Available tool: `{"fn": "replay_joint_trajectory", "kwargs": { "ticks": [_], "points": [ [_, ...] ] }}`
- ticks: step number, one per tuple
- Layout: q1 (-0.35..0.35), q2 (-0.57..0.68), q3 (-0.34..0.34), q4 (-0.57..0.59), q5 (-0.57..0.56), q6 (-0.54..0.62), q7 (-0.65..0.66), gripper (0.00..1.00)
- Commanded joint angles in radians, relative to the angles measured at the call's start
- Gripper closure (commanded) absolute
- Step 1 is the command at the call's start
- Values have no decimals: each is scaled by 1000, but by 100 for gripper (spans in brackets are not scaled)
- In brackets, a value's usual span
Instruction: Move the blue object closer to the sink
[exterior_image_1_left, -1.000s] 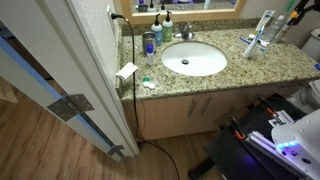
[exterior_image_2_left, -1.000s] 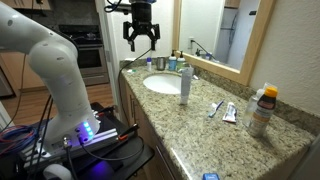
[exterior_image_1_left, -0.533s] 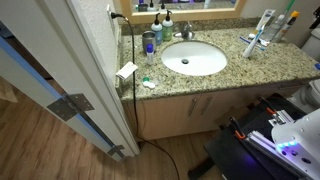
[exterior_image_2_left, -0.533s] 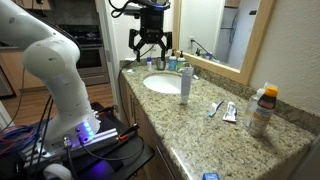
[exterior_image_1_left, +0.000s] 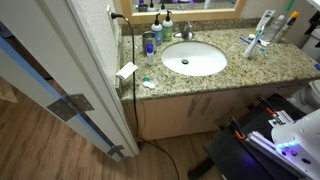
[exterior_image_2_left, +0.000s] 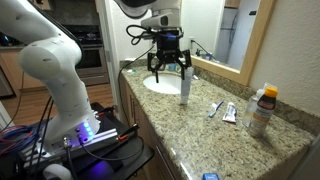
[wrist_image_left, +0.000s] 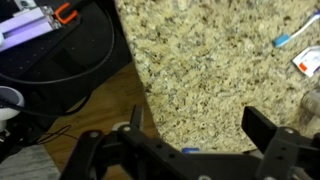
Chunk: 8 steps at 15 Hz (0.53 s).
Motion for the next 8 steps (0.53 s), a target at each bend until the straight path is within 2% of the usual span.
{"fn": "replay_joint_trajectory", "kwargs": {
  "ticks": [1, 3, 4, 6, 8],
  "points": [
    [-98, 209, -94, 126, 27, 98, 5, 0],
    [-109, 323, -160, 237, 116, 51, -38, 0],
    [-114, 191, -110, 121, 57, 76, -13, 0],
    [-118, 275, -155, 195, 94, 72, -32, 0],
    [-112, 315, -162, 222, 101, 73, -30, 0]
  ]
}}
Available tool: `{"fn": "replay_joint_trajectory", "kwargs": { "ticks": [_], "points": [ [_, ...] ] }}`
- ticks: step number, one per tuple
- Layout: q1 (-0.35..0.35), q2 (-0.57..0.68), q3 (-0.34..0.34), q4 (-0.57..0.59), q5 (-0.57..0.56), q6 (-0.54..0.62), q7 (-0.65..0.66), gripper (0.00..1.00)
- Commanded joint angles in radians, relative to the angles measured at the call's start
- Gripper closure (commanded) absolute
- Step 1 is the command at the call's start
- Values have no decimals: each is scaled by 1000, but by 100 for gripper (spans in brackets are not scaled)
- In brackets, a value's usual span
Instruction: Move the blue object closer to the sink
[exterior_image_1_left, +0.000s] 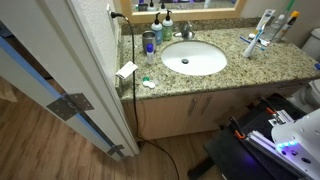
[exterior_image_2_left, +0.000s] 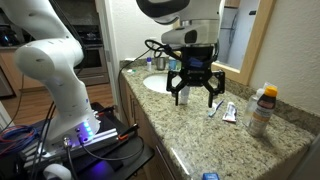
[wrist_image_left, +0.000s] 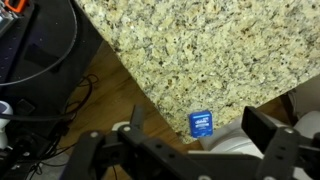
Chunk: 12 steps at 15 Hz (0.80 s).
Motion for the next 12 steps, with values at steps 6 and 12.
{"fn": "replay_joint_trajectory", "kwargs": {
  "ticks": [6, 12],
  "points": [
    [10, 195, -9, 56, -5, 105, -18, 0],
    [28, 339, -60, 115, 32, 205, 20, 0]
  ]
}}
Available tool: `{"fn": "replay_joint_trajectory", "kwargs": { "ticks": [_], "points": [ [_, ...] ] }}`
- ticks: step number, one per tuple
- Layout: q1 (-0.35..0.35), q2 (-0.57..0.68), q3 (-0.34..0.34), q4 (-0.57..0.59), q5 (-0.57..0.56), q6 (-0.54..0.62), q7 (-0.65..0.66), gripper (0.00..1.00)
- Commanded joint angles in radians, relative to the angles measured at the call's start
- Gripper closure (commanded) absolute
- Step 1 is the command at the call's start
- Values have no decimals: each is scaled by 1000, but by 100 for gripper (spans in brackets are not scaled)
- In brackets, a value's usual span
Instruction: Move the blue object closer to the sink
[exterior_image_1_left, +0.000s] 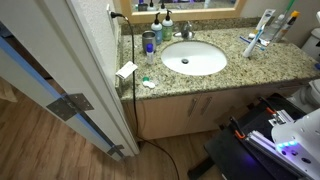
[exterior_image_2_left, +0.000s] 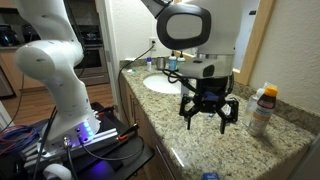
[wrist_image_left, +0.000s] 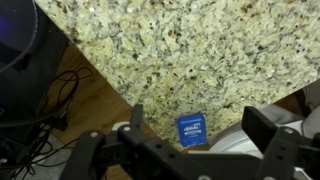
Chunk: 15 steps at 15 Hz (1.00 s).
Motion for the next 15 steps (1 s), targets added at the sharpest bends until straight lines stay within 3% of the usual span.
{"fn": "replay_joint_trajectory", "kwargs": {
  "ticks": [1, 6, 9, 15],
  "points": [
    [22, 106, -32, 42, 6, 70, 30, 0],
    [42, 265, -70, 102, 84, 91, 138, 0],
    [67, 286, -86, 99, 152, 93, 171, 0],
    [94, 286, -114, 95, 139, 81, 139, 0]
  ]
}}
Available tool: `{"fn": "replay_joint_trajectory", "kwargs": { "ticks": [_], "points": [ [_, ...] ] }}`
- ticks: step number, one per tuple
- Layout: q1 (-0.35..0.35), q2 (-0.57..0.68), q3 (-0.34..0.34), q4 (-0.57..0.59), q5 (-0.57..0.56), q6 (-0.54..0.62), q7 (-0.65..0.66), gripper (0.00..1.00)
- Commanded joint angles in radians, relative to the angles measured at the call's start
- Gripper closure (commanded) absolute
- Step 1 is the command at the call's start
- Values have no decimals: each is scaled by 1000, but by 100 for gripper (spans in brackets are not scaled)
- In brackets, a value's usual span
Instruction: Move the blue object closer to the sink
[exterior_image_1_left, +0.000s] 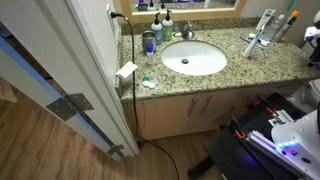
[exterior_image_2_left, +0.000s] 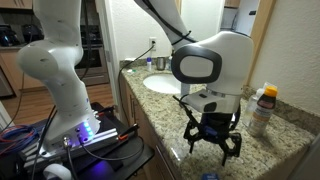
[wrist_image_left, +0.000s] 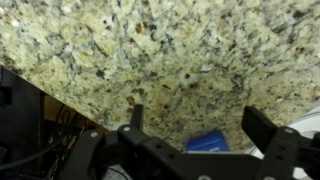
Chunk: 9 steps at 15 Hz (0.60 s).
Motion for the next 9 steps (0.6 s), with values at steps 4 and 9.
{"fn": "replay_joint_trajectory", "kwargs": {
  "ticks": [4, 9],
  "points": [
    [7, -7, 11, -4, 42, 12, -298, 0],
    [4, -8, 28, -5, 106, 23, -613, 0]
  ]
}}
